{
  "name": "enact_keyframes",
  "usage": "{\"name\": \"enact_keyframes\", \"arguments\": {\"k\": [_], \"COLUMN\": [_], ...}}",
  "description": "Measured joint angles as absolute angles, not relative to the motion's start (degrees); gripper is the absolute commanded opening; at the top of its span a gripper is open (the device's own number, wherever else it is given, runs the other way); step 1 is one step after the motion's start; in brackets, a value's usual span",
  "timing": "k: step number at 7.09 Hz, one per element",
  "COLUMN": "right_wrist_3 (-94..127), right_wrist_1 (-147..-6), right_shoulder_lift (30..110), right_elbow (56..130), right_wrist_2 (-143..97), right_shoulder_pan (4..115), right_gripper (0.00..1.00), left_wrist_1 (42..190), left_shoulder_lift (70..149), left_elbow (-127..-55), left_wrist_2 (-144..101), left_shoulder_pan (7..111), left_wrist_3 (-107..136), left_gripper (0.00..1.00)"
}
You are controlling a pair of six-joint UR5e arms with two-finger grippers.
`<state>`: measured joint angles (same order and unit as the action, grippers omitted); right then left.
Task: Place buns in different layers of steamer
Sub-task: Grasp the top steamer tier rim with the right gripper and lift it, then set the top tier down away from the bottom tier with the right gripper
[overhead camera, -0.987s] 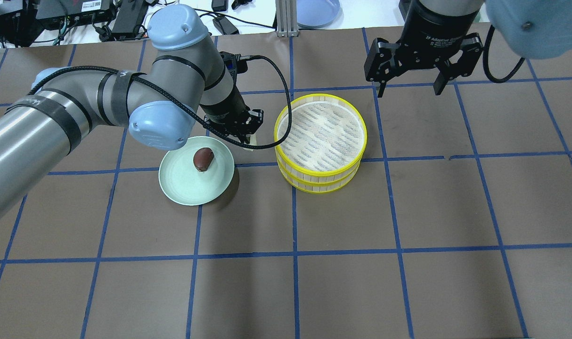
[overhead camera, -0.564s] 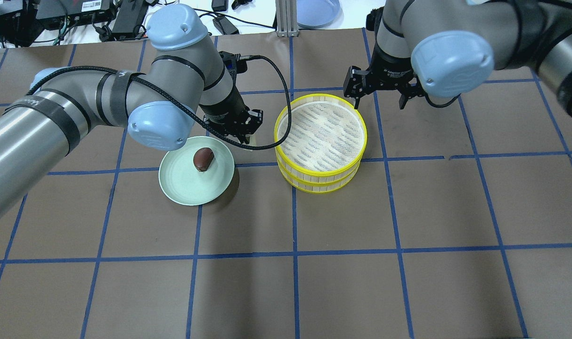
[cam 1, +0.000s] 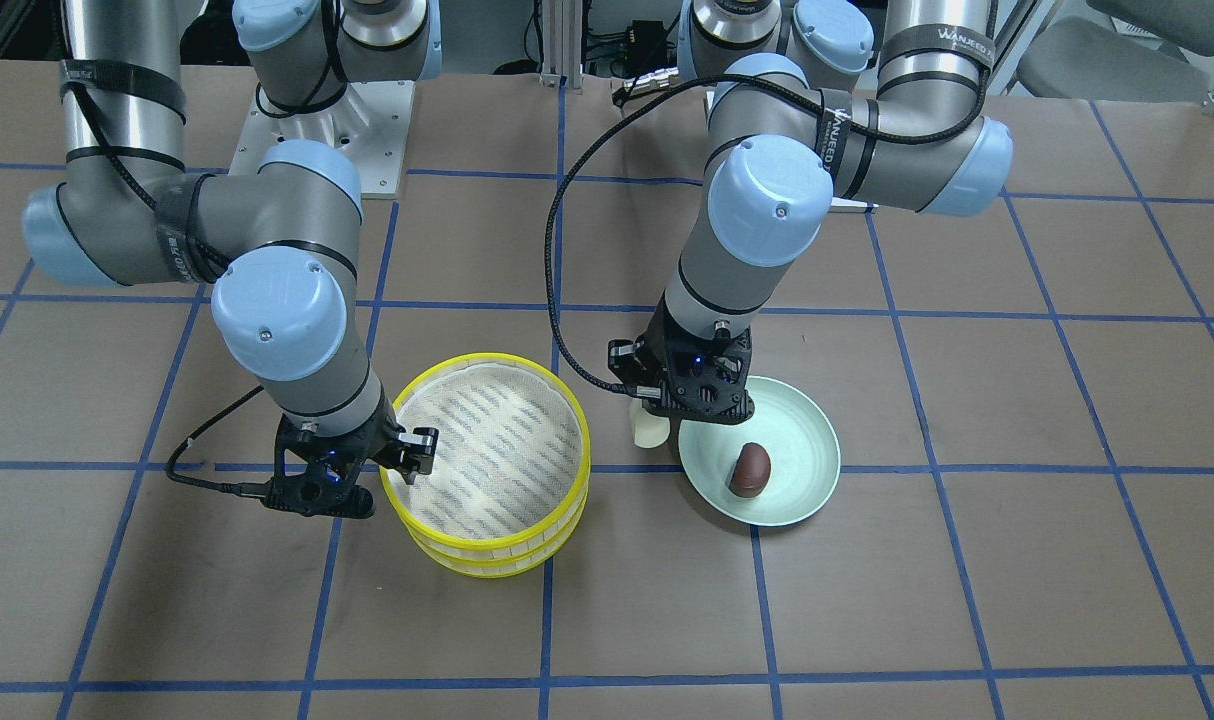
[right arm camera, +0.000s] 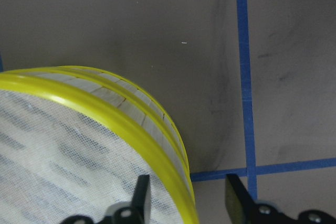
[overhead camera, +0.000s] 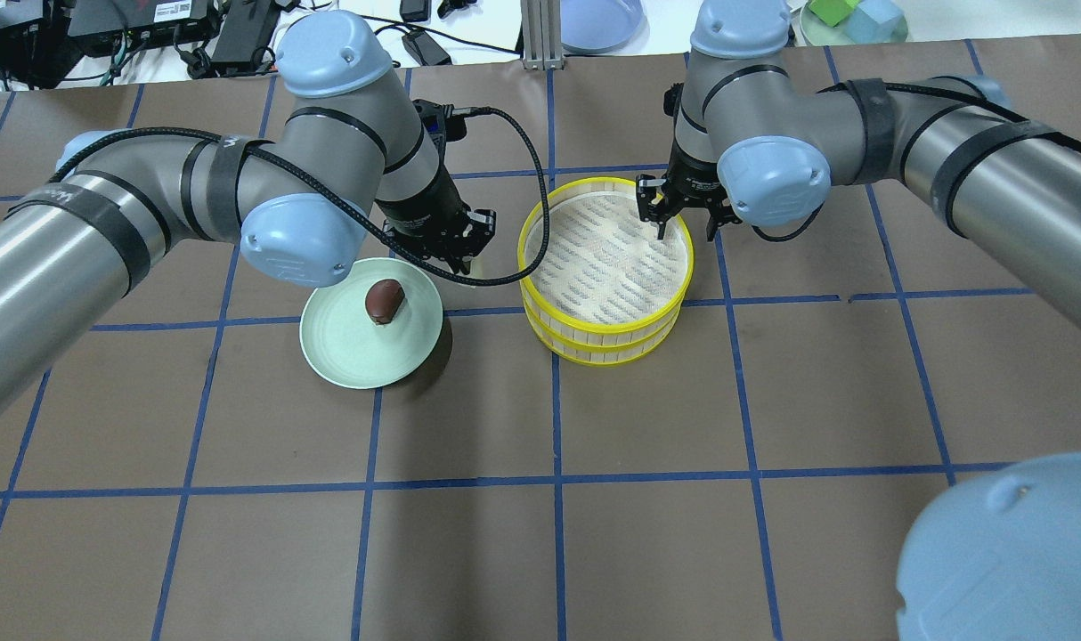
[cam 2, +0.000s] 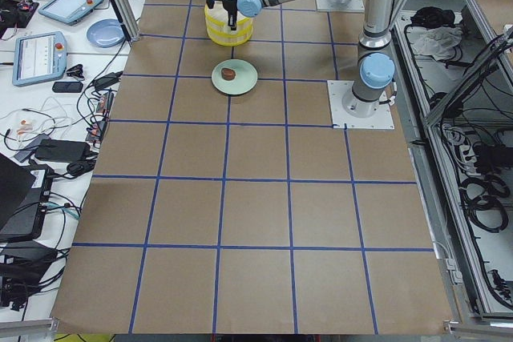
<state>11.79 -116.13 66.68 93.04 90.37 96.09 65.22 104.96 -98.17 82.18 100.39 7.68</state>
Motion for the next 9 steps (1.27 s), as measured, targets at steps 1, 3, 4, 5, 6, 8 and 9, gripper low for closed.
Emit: {"name": "enact_keyframes", "arguments": {"k": [1,3,4,5,6,8,9], "right_wrist_3": [11.8,11.7,11.5,10.8,9.7,4.1,-1.7], "right_wrist_1": [-116.0,-114.3,-111.7,-107.4,-102.6,-94.8,-91.9], "right_shoulder_lift": [66.7,67.6,69.3,72.6,76.5,82.6,84.5], "right_elbow": [93.1,93.0,92.9,92.7,92.5,92.2,92.2], "right_wrist_2": [90.5,90.6,90.6,90.4,89.8,89.5,89.8], "right_shoulder_pan": [96.1,96.0,95.7,95.0,93.9,89.4,85.5], "right_gripper": [0.00,0.00,0.00,0.00,0.00,0.00,0.00], "left_wrist_1": [65.2,65.2,65.2,65.3,65.2,65.2,65.1], "left_shoulder_lift": [105.0,105.0,105.0,105.0,105.0,105.3,105.6], "left_elbow": [-98.2,-98.2,-98.3,-98.3,-98.3,-98.3,-98.2], "left_wrist_2": [82.2,82.2,82.2,82.4,82.6,82.6,82.5], "left_shoulder_pan": [100.4,100.4,100.4,100.4,100.4,100.6,101.1], "left_wrist_3": [7.7,7.6,7.6,7.6,7.5,7.9,9.4], "left_gripper": [0.06,0.07,0.07,0.07,0.07,0.07,0.07]}}
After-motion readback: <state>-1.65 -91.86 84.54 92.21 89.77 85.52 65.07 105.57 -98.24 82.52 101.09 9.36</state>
